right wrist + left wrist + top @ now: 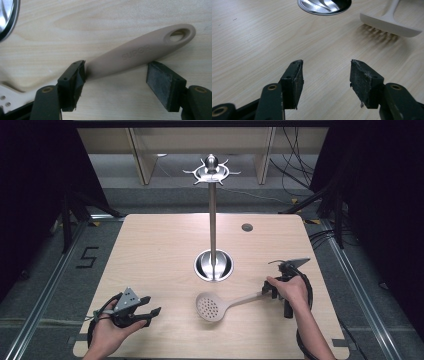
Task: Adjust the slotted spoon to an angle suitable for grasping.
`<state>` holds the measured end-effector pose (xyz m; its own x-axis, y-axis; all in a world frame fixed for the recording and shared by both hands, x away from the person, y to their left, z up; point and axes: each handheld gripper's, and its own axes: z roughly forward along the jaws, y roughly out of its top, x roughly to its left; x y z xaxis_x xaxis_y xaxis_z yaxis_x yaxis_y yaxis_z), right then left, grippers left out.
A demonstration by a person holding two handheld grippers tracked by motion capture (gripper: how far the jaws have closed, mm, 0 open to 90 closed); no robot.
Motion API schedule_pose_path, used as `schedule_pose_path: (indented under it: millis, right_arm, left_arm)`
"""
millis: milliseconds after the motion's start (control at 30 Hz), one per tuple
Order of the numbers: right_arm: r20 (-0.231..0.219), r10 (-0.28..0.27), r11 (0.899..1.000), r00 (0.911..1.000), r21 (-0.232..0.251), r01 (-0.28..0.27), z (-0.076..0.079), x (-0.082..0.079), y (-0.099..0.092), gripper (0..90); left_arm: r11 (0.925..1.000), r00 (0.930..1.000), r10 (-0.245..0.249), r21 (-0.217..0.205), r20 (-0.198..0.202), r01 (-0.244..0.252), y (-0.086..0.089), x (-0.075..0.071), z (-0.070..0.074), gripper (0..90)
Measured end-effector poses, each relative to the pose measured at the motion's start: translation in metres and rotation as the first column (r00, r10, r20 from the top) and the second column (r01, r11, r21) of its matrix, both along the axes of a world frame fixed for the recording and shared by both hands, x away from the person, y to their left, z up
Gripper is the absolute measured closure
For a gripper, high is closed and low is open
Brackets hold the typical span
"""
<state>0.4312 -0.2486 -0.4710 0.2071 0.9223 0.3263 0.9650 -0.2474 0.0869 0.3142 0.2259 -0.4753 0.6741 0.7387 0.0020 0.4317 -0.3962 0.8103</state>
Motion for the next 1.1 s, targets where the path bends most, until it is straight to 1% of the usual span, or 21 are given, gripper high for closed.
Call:
schedule_pose_path:
  millis: [33, 67, 133, 167, 200, 267, 300, 367, 400, 467, 500, 533, 567, 600, 633, 733, 767, 833, 933, 967, 1100]
  right_arm:
    - [-0.014, 0.0, 1.0, 0.9999, 0.005, 0.0, 0.001, 0.001, 0.0, 31.0]
    - [-0.069, -0.141, 0.988, 0.9877, 0.062, 0.145, 0.004, 0.005, 0.01, 30.7]
    - [-0.028, -0.042, 0.999, 0.9987, -0.005, 0.042, -0.002, 0.008, 0.001, 30.8]
    - [-0.102, -0.148, 0.987, 0.9837, 0.045, 0.153, 0.002, 0.011, 0.008, 30.9]
    - [-0.033, -0.067, 0.998, 0.9972, 0.002, 0.067, -0.002, 0.012, 0.001, 31.0]
    - [-0.033, -0.076, 0.997, 0.9966, 0.0, 0.076, -0.002, 0.013, 0.001, 31.3]
    - [-0.083, -0.138, 0.99, 0.987, 0.007, 0.139, 0.002, 0.017, 0.004, 31.5]
    - [-0.051, -0.098, 0.995, 0.9938, -0.021, 0.097, 0.0, 0.018, 0.001, 31.5]
    - [-0.079, -0.132, 0.991, 0.9881, -0.019, 0.131, 0.001, 0.019, 0.004, 31.3]
    - [-0.095, -0.081, 0.995, 0.9922, -0.063, 0.075, 0.0, 0.019, 0.002, 30.7]
    - [-0.081, -0.146, 0.988, 0.986, -0.055, 0.142, 0.001, 0.023, 0.01, 30.4]
    - [-0.081, -0.146, 0.988, 0.986, -0.055, 0.142, 0.001, 0.023, 0.01, 30.4]
    - [-0.049, -0.118, 0.99, 0.9918, -0.079, 0.114, -0.001, 0.024, 0.01, 30.0]
    - [-0.084, -0.099, 0.989, 0.9916, -0.12, 0.088, 0.0, 0.025, 0.012, 29.7]
    - [-0.057, -0.021, 0.986, 0.9981, -0.166, 0.011, -0.003, 0.025, 0.008, 29.7]
    - [-0.058, -0.003, 0.976, 0.9983, -0.217, -0.01, -0.003, 0.028, 0.014, 29.7]
    - [-0.086, -0.089, 0.978, 0.9923, -0.195, 0.071, -0.001, 0.03, 0.023, 29.6]
    - [-0.051, -0.083, 0.98, 0.9952, -0.183, 0.072, -0.002, 0.031, 0.024, 29.7]
    - [-0.052, 0.005, 0.971, 0.9987, -0.24, -0.017, -0.003, 0.031, 0.022, 31.6]
    - [-0.058, -0.082, 0.974, 0.9949, -0.217, 0.068, -0.002, 0.033, 0.03, 33.2]
    - [-0.039, -0.007, 0.966, 0.9992, -0.26, -0.003, -0.002, 0.033, 0.03, 42.9]
  left_arm:
    - [0.9998, 0.9999, -0.01, 0.018, 0.009, 0.01, 0.001, 0.001, 0.0, 43.4]
    - [0.9998, 0.9999, -0.01, 0.018, 0.01, 0.01, 0.001, 0.001, 0.0, 43.5]
    - [0.9995, 0.9999, -0.014, 0.03, 0.008, 0.013, 0.002, 0.001, 0.001, 43.4]
    - [0.9995, 0.9999, -0.014, 0.03, 0.008, 0.013, 0.002, 0.001, 0.001, 43.5]
    - [0.9993, 0.9998, -0.016, 0.033, 0.01, 0.016, 0.002, 0.001, 0.001, 43.5]
    - [1.0, 0.9996, 0.0, 0.003, -0.027, 0.0, 0.0, -0.001, 0.0, 43.5]
    - [1.0, 0.9996, 0.0, 0.002, -0.027, 0.0, 0.0, -0.001, 0.0, 43.5]
    - [0.9994, 0.9997, -0.023, 0.028, -0.004, 0.023, 0.001, 0.0, 0.001, 43.5]
    - [0.9993, 0.9997, -0.023, 0.028, -0.004, 0.023, 0.001, 0.0, 0.001, 43.5]
    - [0.9993, 0.9997, -0.024, 0.029, -0.006, 0.024, 0.001, 0.0, 0.0, 43.5]
    - [0.9992, 0.9997, -0.025, 0.031, -0.005, 0.025, 0.001, 0.0, 0.0, 43.5]
    - [0.9991, 0.9997, -0.026, 0.033, -0.004, 0.026, 0.001, 0.0, 0.0, 43.5]
    - [0.9991, 0.9997, -0.026, 0.033, -0.004, 0.026, 0.001, 0.0, 0.0, 43.5]
    - [0.9993, 0.9997, -0.023, 0.029, -0.003, 0.023, 0.0, 0.0, 0.0, 43.5]
    - [0.9993, 0.9997, -0.023, 0.029, -0.003, 0.023, 0.0, 0.0, 0.0, 43.5]
    - [0.9993, 0.9997, -0.024, 0.03, -0.006, 0.024, 0.001, 0.0, 0.0, 43.6]
    - [0.9992, 0.9997, -0.025, 0.03, -0.005, 0.025, 0.001, 0.0, 0.001, 43.5]
    - [0.9993, 0.9997, -0.025, 0.029, -0.005, 0.025, 0.001, 0.0, 0.001, 43.6]
    - [0.999, 0.9996, -0.028, 0.033, -0.006, 0.029, 0.001, 0.0, 0.001, 43.6]
    - [0.9993, 0.9997, -0.025, 0.03, -0.005, 0.025, 0.001, 0.0, 0.0, 43.6]
    - [0.999, 0.9997, -0.025, 0.037, -0.005, 0.025, 0.001, 0.0, 0.0, 43.6]
